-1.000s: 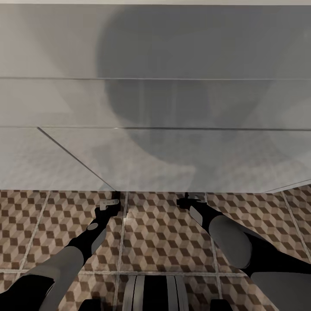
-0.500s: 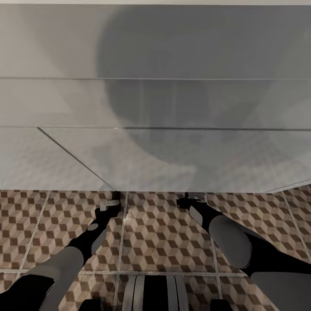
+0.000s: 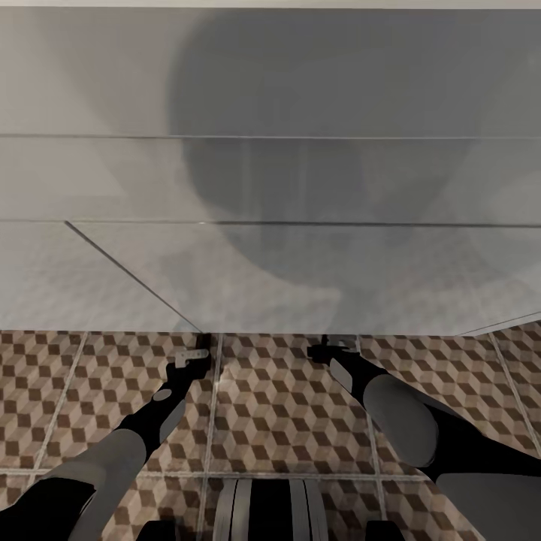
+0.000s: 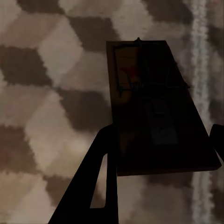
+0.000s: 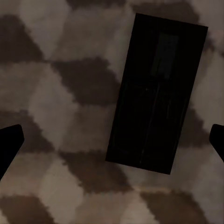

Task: Take the four mousetraps from the cabinet in the bathroom and place them on the bathroom floor. Make sure all four end up on the same floor surface, and ensure that at least two of them are either under or directly next to the same bathroom sink.

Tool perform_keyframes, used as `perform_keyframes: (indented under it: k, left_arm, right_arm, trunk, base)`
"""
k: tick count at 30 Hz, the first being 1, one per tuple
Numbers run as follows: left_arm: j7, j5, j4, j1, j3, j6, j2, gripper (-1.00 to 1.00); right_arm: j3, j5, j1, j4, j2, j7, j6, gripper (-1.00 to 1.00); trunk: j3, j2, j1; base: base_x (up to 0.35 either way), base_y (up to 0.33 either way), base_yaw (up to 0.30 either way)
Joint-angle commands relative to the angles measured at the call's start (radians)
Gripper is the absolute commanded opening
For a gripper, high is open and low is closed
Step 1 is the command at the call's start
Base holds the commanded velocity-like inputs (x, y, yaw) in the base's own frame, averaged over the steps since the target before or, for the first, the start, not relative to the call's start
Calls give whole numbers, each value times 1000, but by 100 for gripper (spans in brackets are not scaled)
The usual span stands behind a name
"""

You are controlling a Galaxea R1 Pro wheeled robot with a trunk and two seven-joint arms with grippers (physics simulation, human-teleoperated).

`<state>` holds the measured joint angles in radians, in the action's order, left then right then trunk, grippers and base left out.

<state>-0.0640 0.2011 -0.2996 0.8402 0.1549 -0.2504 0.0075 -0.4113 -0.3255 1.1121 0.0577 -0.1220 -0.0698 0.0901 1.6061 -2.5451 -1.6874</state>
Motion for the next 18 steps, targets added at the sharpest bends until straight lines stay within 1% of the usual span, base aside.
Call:
perform_keyframes:
  k: [1,12,18]
  left_arm:
    - [-8,5,-2,0,9,-4,1,-100]
    - [-8,2,-53,3,9,-16,-10,-100]
    - [-8,0,-68,43,9,-19,-25,-100]
  right_arm:
    - [-8,-10,0,2,-1,-2,6,100]
    - [-7,-11,0,2,1,-2,8,100]
    - [-7,-12,0,2,1,-2,4,100]
  trunk:
    - [0,0,0]
    - [0,0,0]
    - [0,0,0]
  base:
    - [0,0,0]
    - [0,0,0]
    - [0,0,0]
